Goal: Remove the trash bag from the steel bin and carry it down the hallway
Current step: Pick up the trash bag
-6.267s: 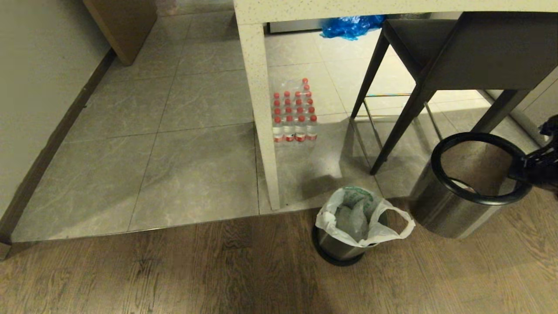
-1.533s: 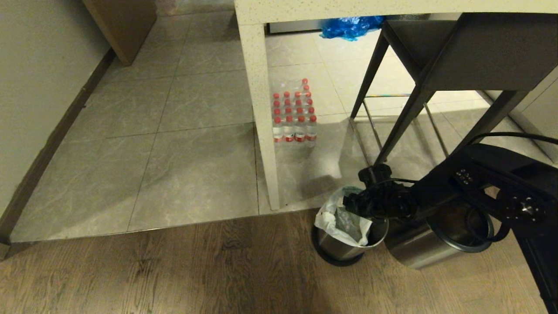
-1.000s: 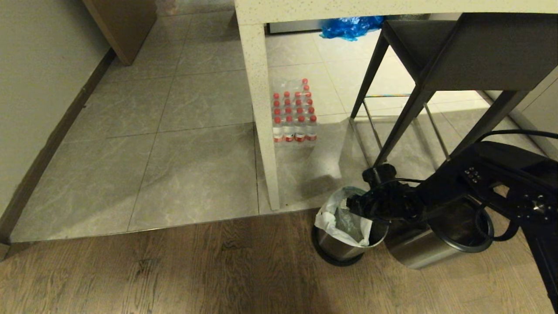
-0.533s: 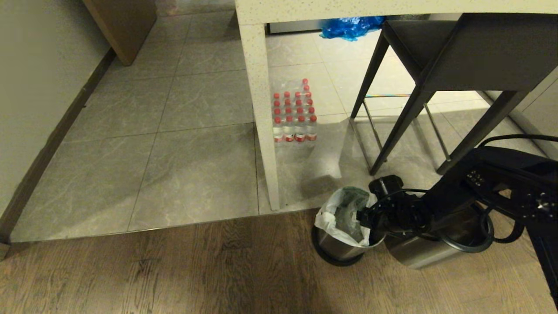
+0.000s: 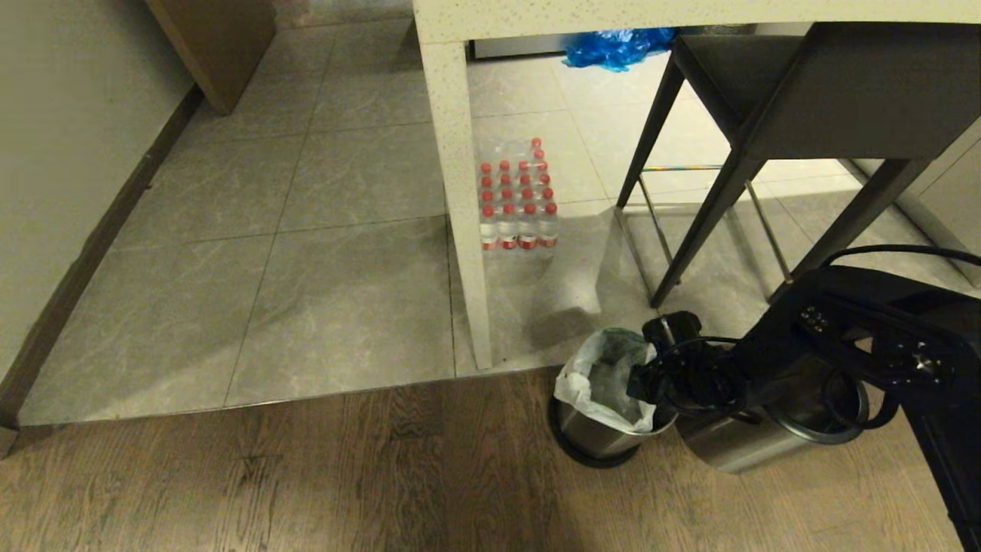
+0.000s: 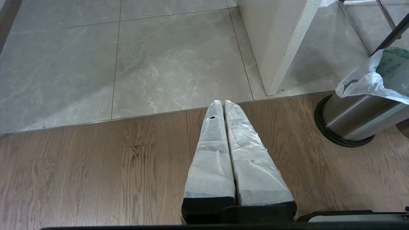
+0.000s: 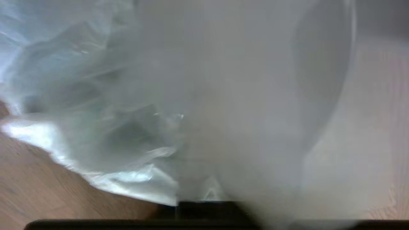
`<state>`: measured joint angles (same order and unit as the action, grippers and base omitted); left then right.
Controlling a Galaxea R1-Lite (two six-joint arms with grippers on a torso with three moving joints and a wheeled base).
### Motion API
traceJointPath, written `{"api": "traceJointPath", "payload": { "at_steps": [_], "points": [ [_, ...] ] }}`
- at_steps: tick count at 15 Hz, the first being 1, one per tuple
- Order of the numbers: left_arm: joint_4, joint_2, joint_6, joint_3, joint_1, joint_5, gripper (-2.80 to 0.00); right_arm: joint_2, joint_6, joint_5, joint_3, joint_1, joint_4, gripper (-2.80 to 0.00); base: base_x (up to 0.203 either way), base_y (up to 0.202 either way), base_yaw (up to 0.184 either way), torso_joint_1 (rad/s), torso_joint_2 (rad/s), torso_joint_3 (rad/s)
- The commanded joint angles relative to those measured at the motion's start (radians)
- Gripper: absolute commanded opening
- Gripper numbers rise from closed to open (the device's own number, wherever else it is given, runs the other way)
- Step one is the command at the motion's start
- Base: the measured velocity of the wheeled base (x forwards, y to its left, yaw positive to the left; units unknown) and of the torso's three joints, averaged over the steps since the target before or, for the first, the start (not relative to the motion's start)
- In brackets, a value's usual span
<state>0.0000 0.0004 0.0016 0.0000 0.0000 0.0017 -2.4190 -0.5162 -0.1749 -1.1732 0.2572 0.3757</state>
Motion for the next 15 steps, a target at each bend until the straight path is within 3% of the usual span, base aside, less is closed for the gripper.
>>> {"api": "traceJointPath", "payload": {
  "at_steps": [1,6,10,12,15],
  "points": [
    [0.000,0.001,0.000,0.000,0.000,0.000,-2.80,0.064,0.000,0.001,0.015,0.000,-0.001,-2.80,0.000,0.000,0.000,0.000,0.00,0.000],
    [0.000,0.001,0.000,0.000,0.000,0.001,-2.80,0.373,0.013,0.000,0.126,-0.011,-0.053,-2.80,0.000,0.000,0.000,0.000,0.00,0.000],
    [0.000,0.001,0.000,0.000,0.000,0.001,-2.80,0.667,0.072,0.001,0.162,-0.042,-0.251,-2.80,0.000,0.000,0.000,0.000,0.00,0.000],
    [0.000,0.001,0.000,0.000,0.000,0.000,-2.80,0.733,0.115,0.005,0.220,-0.061,-0.321,-2.80,0.000,0.000,0.000,0.000,0.00,0.000],
    [0.000,0.001,0.000,0.000,0.000,0.000,-2.80,0.688,0.194,0.015,0.296,-0.080,-0.310,-2.80,0.000,0.000,0.000,0.000,0.00,0.000]
  ]
}}
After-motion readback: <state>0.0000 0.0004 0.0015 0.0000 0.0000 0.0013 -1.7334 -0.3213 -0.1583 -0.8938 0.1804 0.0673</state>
